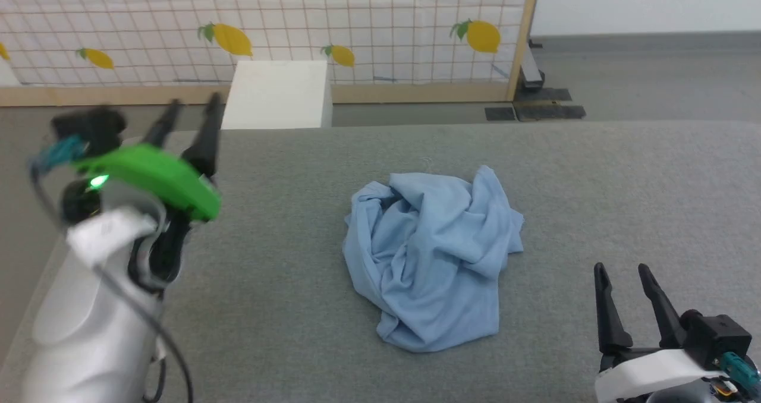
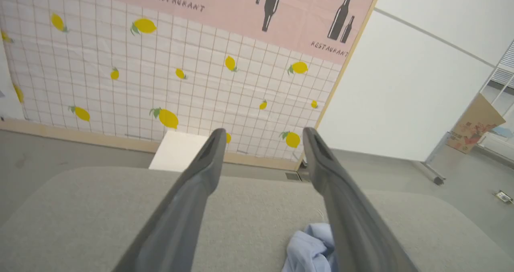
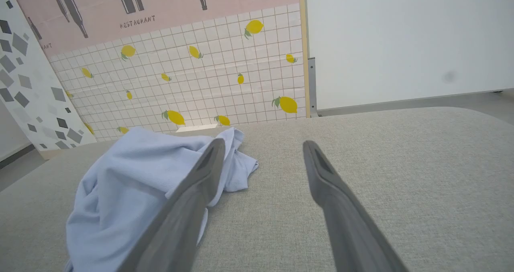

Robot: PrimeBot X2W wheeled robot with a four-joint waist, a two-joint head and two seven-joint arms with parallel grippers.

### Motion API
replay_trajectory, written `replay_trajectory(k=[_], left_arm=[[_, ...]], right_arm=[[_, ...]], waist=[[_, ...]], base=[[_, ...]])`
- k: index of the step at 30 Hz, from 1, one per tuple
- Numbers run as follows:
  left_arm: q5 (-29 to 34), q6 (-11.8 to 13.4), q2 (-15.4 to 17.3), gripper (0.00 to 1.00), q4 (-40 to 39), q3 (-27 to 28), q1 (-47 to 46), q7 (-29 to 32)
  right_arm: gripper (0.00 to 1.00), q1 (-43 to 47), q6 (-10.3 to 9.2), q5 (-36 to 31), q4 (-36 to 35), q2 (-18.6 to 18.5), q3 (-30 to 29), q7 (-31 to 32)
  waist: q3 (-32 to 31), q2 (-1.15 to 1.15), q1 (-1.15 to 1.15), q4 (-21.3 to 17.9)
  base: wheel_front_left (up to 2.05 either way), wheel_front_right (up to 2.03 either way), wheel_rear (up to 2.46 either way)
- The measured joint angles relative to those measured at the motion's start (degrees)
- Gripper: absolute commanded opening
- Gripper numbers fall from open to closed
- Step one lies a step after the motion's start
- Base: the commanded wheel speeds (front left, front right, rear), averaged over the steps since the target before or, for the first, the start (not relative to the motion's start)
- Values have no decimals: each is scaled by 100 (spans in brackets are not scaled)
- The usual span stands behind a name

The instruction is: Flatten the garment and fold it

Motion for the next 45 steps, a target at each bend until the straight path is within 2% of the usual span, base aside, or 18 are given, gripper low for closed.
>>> replay_trajectory(k=[4,8,11,19,31,40,45], left_arm=[[525,9,192,100,-124,49,548,-1144],[1123,132,355,100,-271,-3,1139,-1499],[1473,285,390,100,-502,65,1585,-1549],[1457,357,204,100,-782,356,2566,-1556],[1510,249,-77,100,-839,369,2932,-1564],[1530,246,-154,100,-923,512,2978,-1572],[1535,202,-172,100,-946,552,2991,-1572]], right_arm=[[100,1,0,-34,-15,-1,-62,0],[100,1,0,-74,-78,0,-100,0],[100,1,0,-93,-97,-2,-98,0],[100,12,0,-93,-134,-2,-89,0],[100,24,0,-2,-143,-2,21,0],[100,23,0,11,-82,-2,41,0],[100,-199,0,10,203,-3,159,160]], waist=[[-76,0,0,63],[-91,0,0,20],[-84,0,0,-52],[-6,0,0,-176],[171,0,0,-213],[212,0,0,-216],[299,0,0,-214]], base=[[0,0,0],[0,0,0],[0,0,0],[0,0,0],[0,0,0],[0,0,0],[0,0,0]])
